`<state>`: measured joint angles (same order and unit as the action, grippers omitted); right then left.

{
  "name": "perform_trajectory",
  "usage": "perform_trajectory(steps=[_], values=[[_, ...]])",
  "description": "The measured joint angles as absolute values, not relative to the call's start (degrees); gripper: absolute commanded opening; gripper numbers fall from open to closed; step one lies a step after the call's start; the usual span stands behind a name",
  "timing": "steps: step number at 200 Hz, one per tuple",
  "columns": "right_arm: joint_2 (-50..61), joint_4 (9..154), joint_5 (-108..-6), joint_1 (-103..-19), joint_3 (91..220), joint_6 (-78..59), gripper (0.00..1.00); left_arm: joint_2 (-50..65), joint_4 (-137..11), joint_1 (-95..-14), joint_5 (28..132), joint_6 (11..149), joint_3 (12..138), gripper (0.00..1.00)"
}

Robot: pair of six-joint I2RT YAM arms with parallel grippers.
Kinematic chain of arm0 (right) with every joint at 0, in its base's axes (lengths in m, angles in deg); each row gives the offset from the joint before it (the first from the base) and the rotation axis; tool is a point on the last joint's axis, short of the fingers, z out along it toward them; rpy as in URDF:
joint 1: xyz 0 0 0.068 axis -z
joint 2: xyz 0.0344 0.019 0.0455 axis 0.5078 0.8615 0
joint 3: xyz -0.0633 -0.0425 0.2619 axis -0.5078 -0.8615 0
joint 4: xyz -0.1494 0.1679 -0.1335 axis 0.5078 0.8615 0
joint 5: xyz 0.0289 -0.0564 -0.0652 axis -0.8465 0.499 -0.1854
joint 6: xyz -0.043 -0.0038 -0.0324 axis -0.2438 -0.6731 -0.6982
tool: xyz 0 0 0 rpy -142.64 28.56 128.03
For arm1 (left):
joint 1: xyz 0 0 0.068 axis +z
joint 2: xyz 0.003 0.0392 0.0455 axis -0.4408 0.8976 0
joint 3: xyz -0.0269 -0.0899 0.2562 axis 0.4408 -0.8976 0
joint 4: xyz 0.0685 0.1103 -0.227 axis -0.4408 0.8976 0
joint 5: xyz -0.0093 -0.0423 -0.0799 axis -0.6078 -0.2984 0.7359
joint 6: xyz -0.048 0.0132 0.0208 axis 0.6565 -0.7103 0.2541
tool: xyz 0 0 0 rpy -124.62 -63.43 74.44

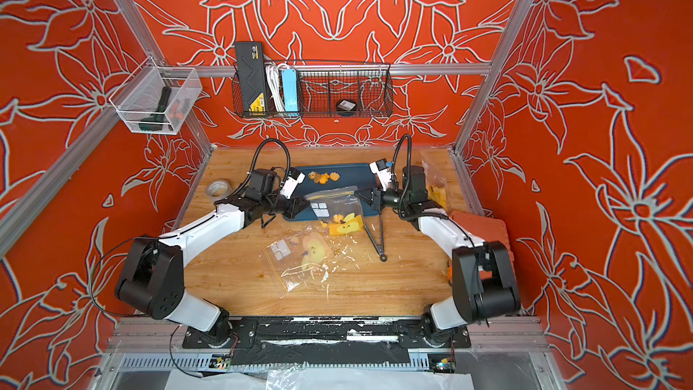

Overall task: Put the cookies into a resealable bag to prevent moisture
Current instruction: Place the ziploc bag at the center of the board.

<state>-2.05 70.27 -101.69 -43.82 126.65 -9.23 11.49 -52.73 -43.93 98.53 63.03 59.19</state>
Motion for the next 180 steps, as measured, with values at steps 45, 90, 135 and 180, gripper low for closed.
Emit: perform_trajectory(steps=[45,90,135,180], values=[[-8.52,80.85,-94.72,-46.83,125.01,-15.81,0.21,11.49,-52.93,-43.72,104.14,61.94,59.19,0.00],[-8.52,90.80,-90.59,-50.68,127.76,-22.58,0.24,11.49,-53.17,-43.72,106.15,61.31,59.19,0.00],[-9.14,95.74,-87.51,-51.45,128.22,-24.92,0.20,11.49,-53.17,-43.72,106.22,61.31,59.19,0.00],[-10.91,97.31,-85.17,-51.45,128.77,-25.29,0.22,11.49,-53.15,-43.72,105.48,61.31,59.19,0.00]])
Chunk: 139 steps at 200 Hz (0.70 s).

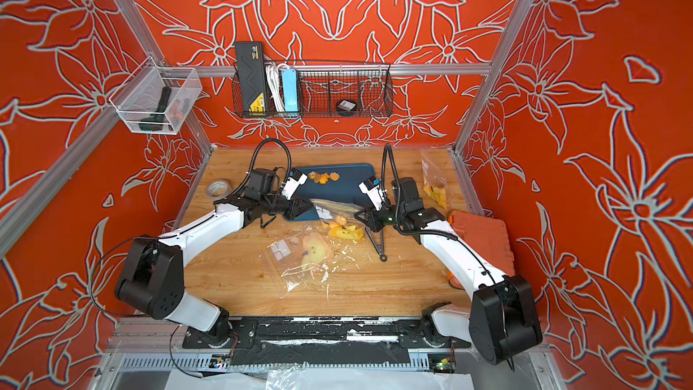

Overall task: Put the cookies into a resealable bag to prevent moisture
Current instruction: Place the ziploc bag at the center of the board, then close the ziploc bag at the center of the board.

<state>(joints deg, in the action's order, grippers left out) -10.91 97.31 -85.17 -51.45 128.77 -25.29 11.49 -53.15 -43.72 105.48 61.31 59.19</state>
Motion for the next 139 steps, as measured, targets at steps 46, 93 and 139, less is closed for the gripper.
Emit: perform_trajectory(steps=[46,93,139], values=[[-11.15,97.29,-83.84,-51.45,128.99,-25.38,0.06,11.49,-53.15,-43.72,105.34,61.31,59.19,0.00],[-11.15,97.68,-83.53,-51.45,129.25,-25.97,0.37,11.49,-53.15,-43.72,105.48,61.28,59.19,0.00],[-10.60,98.54,-82.68,-51.67,131.39,-26.67,0.16,11.49,-53.19,-43.72,106.83,61.13,59.19,0.00]])
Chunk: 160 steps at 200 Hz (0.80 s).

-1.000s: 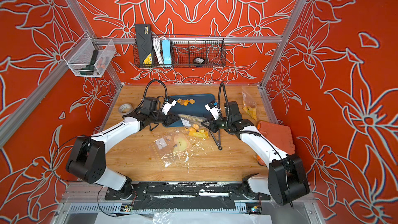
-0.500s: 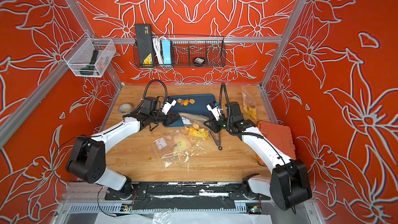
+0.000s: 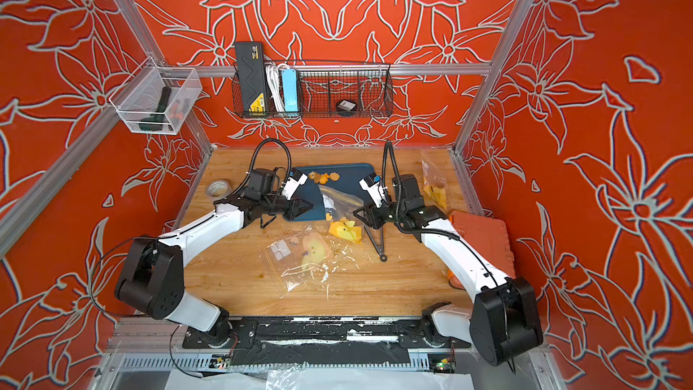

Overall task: Put the cookies into a resealable bag to prevent moisture
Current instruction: Close the ziploc bag at the center of the board.

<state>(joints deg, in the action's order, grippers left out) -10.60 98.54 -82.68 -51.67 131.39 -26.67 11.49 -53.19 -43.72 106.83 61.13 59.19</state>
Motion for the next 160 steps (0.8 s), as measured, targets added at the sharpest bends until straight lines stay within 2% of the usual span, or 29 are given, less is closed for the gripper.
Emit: perform_trajectory(steps=[7,33,37,48,54,68,89,108,160], values=[[-10.34,98.73,-82.28,-51.71,131.74,-26.82,0.00,11.49,-53.22,-43.72,107.05,61.11,59.19,0.00],[-9.60,99.54,-81.00,-51.80,132.29,-27.13,0.00,11.49,-53.67,-43.72,107.62,61.11,59.17,0.00],[-9.57,99.74,-80.84,-51.80,132.29,-27.19,0.00,11.47,-53.87,-43.72,107.62,61.11,59.17,0.07],[-9.53,100.17,-80.58,-51.80,132.29,-27.28,0.00,11.18,-54.70,-43.72,107.20,61.09,58.90,0.35],[-9.53,100.26,-80.54,-51.80,132.29,-27.33,0.00,10.83,-55.23,-43.72,106.59,61.26,58.60,0.45],[-9.55,100.28,-80.54,-51.80,132.29,-27.41,0.00,9.74,-56.58,-43.45,105.21,61.87,57.64,0.59],[-9.60,100.26,-80.54,-51.80,132.29,-27.43,0.00,8.87,-59.16,-42.45,102.87,62.01,57.16,0.72],[-9.62,100.24,-80.58,-51.82,132.29,-27.43,0.00,9.50,-62.75,-41.42,101.61,61.74,57.48,0.74],[-9.62,100.24,-80.62,-51.82,132.29,-27.46,0.00,19.14,-70.70,-39.98,111.79,54.68,60.02,0.65]])
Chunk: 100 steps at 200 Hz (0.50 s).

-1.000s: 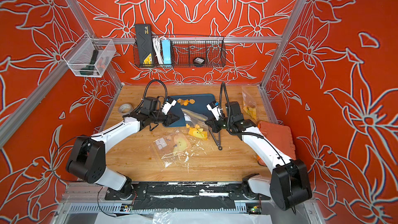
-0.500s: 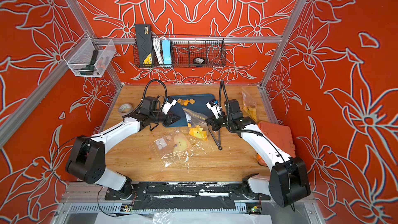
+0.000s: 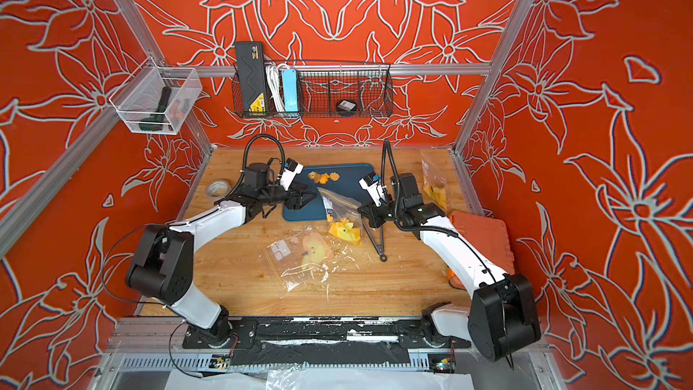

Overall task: Put the cookies into a resealable bag to prevent moisture
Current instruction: Close the ziploc bag at the center of the board.

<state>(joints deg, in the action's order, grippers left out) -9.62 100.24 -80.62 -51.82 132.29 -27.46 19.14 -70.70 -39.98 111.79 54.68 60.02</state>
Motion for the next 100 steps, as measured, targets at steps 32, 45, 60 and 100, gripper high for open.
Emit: perform_trajectory(steps=[32,45,60,100], values=[[-9.62,100.28,-80.69,-51.82,132.29,-27.48,0.00,23.27,-69.32,-40.00,117.76,46.36,63.56,0.69],[-9.62,100.28,-80.71,-51.82,132.29,-27.50,0.00,23.42,-69.24,-40.00,119.81,43.43,63.93,0.68],[-9.62,100.33,-80.75,-51.82,132.29,-27.50,0.00,24.08,-69.26,-40.00,121.30,41.24,64.70,0.68],[-9.62,100.55,-80.80,-51.82,132.29,-27.50,0.00,29.45,-68.23,-40.46,123.38,37.66,68.96,0.59]])
